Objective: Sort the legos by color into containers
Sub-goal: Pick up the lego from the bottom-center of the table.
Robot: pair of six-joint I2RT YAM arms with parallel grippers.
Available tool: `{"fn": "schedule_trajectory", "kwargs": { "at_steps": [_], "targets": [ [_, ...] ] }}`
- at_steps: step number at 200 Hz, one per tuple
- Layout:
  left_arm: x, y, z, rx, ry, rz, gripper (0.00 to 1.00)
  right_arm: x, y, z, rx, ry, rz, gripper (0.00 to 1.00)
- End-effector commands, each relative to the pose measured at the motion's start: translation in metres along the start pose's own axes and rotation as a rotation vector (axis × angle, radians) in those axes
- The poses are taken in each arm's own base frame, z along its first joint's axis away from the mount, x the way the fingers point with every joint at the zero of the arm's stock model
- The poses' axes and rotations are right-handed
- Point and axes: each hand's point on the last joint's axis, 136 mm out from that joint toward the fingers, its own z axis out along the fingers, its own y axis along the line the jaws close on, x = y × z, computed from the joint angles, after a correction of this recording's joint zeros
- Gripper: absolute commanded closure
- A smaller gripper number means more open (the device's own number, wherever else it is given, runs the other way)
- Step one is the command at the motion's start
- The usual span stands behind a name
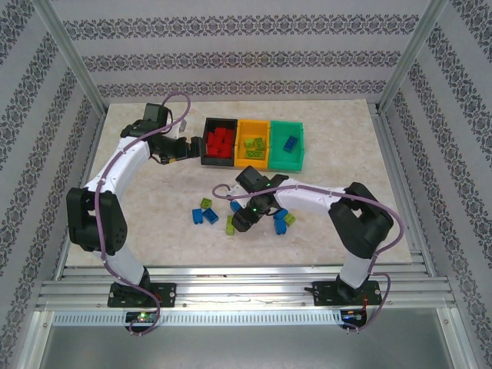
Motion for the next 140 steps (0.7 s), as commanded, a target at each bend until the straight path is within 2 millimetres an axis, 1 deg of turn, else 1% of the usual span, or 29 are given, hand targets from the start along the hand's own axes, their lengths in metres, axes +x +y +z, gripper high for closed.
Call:
{"fn": "schedule_trajectory", "kwargs": {
  "at_steps": [1, 18, 32, 51, 73, 89, 106, 119, 140],
  "targets": [
    [-0.004, 0.006, 0.001, -0.009, -0.013, -0.002, 0.0, 0.001, 0.002, 0.009, 0.024, 0.038, -0.057, 0.4],
    [-0.003, 0.007, 0.001, -0.01, -0.01, -0.002, 0.0, 0.001, 0.005, 0.014, 0.014, 0.041, -0.065, 0.39],
    [-0.003, 0.009, 0.002, -0.023, -0.01, -0.001, 0.0, 0.002, 0.002, 0.017, 0.039, 0.063, -0.069, 0.39],
    [-0.003, 0.006, 0.004, -0.003, -0.002, -0.006, 0.0, 0.003, -0.001, 0.022, 0.066, 0.072, -0.081, 0.39],
    [-0.002, 0.008, 0.005, -0.012, 0.0, -0.005, 0.0, 0.001, -0.003, 0.03, 0.078, 0.084, -0.073, 0.4],
    [-0.003, 0.008, 0.004, -0.017, -0.003, -0.003, 0.0, -0.001, -0.002, 0.032, 0.084, 0.09, -0.077, 0.45],
    [-0.002, 0.007, 0.005, -0.005, 0.004, -0.006, 0.0, -0.001, -0.001, 0.034, 0.077, 0.084, -0.075, 0.58],
    [-0.002, 0.008, 0.004, -0.016, -0.002, -0.003, 0.0, -0.002, -0.001, 0.034, 0.073, 0.09, -0.077, 0.65],
    [-0.004, 0.007, 0.003, -0.012, -0.006, -0.001, 0.0, -0.004, 0.002, 0.027, 0.066, 0.072, -0.079, 0.68]
  ]
}}
